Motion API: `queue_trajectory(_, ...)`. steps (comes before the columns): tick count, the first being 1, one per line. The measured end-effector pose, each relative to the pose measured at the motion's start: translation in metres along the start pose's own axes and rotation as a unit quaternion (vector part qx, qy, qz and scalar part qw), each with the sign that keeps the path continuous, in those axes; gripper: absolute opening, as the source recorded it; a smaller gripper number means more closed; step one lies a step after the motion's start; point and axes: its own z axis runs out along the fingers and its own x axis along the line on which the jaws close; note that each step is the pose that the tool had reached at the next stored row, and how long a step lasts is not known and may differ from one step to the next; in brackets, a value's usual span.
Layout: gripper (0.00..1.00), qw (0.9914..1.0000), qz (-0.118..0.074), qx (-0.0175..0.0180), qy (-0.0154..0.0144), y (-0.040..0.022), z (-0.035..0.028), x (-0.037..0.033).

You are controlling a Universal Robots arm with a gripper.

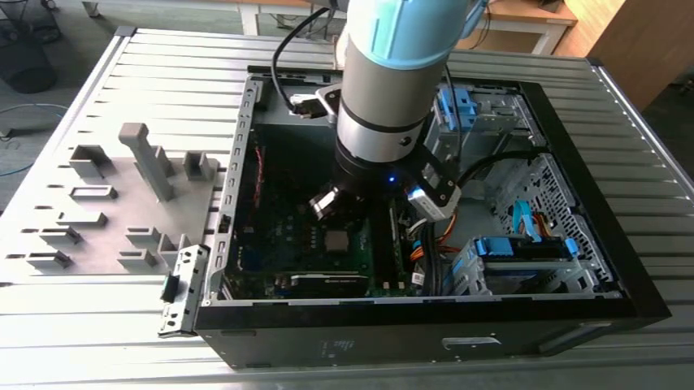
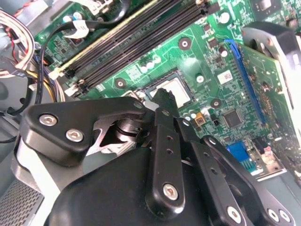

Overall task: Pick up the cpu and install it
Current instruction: 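Close the cpu cover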

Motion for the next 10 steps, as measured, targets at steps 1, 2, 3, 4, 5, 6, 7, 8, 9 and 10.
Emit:
queue_trajectory(1,0.11,1.00000,-0.001,0.0000,0.0001,-0.0003,0.0000,-0.0009)
queue_trajectory(2,0.11,1.00000,-0.003,0.0000,0.0001,-0.0007,0.0000,-0.0018)
queue_trajectory(3,0.11,0.99999,-0.004,0.0000,0.0002,-0.0009,0.0000,-0.0027)
queue_trajectory(4,0.11,0.99999,-0.005,-0.0001,0.0002,-0.0011,0.0000,-0.0036)
queue_trajectory(5,0.11,0.99998,-0.006,-0.0001,0.0002,-0.0011,0.0000,-0.0043)
queue_trajectory(6,0.11,0.99998,-0.007,-0.0001,0.0003,-0.0011,0.0000,-0.0051)
queue_trajectory(7,0.11,0.99997,-0.008,-0.0001,0.0003,-0.0007,0.0001,-0.0060)
queue_trajectory(8,0.11,0.99997,-0.008,-0.0001,0.0003,0.0001,0.0002,-0.0069)
queue_trajectory(9,0.11,0.99996,-0.008,-0.0001,0.0004,0.0011,0.0002,-0.0078)
queue_trajectory(10,0.11,0.99996,-0.009,-0.0001,0.0004,0.0022,0.0003,-0.0087)
